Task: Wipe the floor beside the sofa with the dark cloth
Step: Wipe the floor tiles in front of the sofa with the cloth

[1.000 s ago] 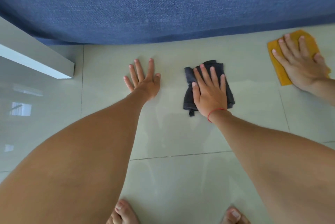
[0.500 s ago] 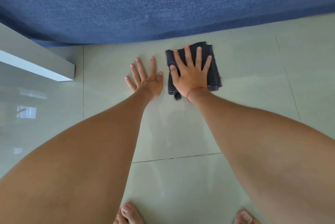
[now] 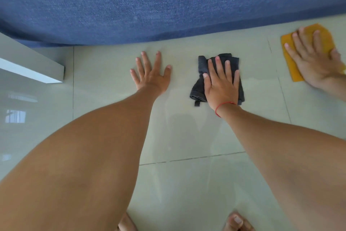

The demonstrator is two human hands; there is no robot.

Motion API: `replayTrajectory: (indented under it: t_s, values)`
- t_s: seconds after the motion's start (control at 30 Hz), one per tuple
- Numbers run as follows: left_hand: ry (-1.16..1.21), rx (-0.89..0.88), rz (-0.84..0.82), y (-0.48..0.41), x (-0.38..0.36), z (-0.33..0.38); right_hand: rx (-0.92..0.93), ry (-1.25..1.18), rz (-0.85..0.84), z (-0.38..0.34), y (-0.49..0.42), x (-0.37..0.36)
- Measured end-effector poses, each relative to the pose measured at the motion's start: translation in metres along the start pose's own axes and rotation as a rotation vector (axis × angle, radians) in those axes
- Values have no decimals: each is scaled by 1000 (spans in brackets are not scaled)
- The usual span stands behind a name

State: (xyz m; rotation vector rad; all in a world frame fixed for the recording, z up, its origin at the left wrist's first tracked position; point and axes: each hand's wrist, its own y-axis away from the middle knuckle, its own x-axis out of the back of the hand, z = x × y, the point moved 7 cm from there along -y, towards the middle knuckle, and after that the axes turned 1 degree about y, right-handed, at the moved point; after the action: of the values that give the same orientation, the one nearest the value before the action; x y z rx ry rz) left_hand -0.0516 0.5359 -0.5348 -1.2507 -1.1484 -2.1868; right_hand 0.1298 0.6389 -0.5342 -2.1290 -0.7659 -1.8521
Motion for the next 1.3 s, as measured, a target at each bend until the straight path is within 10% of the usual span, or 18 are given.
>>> replayTrajectory:
  t_s: [0.27, 0.7, 1.07, 1.3]
  values:
    - [-26, 39, -50, -6, -9, -1, -201, -23, 15, -16, -37, 1]
    - [2, 34, -109, 1, -1, 2, 191, 40, -15, -39, 4, -6]
    - [-13, 32, -77, -5, -6, -2, -244, -54, 56, 25, -49, 12]
    - [-16, 37, -107, -5, -6, -1, -101, -19, 21, -27, -64, 6]
